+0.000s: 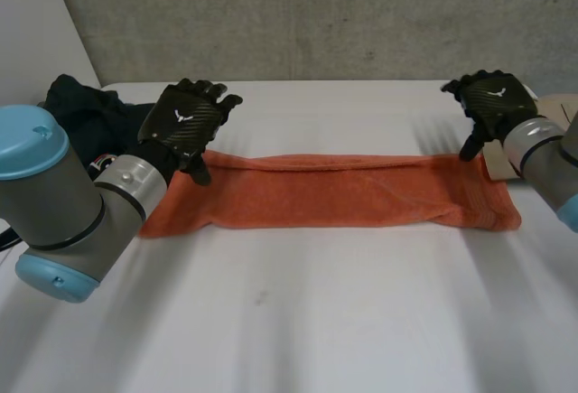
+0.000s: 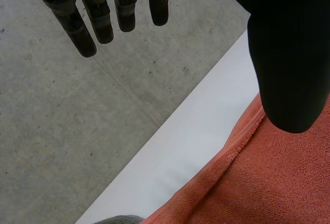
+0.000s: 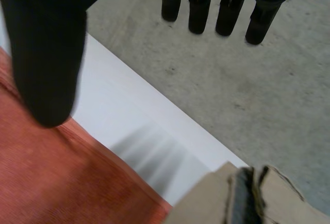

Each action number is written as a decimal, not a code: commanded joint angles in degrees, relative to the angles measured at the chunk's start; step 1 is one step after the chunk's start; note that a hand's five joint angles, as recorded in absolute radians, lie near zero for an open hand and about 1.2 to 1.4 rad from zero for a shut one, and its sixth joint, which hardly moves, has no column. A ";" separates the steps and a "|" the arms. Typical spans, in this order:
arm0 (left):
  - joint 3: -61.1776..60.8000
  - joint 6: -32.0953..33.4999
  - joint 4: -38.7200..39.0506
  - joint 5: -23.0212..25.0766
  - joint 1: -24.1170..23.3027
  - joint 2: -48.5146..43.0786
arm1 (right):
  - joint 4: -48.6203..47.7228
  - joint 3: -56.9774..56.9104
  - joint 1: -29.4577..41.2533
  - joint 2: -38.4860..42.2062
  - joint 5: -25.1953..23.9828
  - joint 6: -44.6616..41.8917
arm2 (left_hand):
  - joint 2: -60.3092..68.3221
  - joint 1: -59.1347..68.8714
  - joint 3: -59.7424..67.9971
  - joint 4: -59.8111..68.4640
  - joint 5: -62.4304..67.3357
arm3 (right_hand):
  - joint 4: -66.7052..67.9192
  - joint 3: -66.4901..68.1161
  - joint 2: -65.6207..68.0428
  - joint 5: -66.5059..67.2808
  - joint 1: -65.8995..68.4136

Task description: Fold the laundry.

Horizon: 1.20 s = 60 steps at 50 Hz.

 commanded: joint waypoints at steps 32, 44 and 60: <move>51.92 6.73 -30.30 -0.59 3.02 -36.65 | 3.84 -26.34 9.40 24.01 3.19 -0.13 | -1.28 -0.60 -1.78 -1.22 -2.49 | -4.22 -4.17 -4.12 -3.96 -4.05; 78.63 13.05 -38.22 -2.17 0.20 -51.68 | 4.19 -42.51 9.93 36.05 4.42 -1.89 | -1.28 -0.60 -1.78 -1.22 -2.49 | -4.22 -4.17 -4.12 -3.96 -4.05; 103.90 8.53 -26.52 -5.41 -2.70 -60.77 | -19.20 -56.61 13.10 46.62 14.53 -13.76 | -1.28 -0.60 -1.78 -1.22 -2.49 | -4.22 -4.17 -4.12 -3.96 -4.05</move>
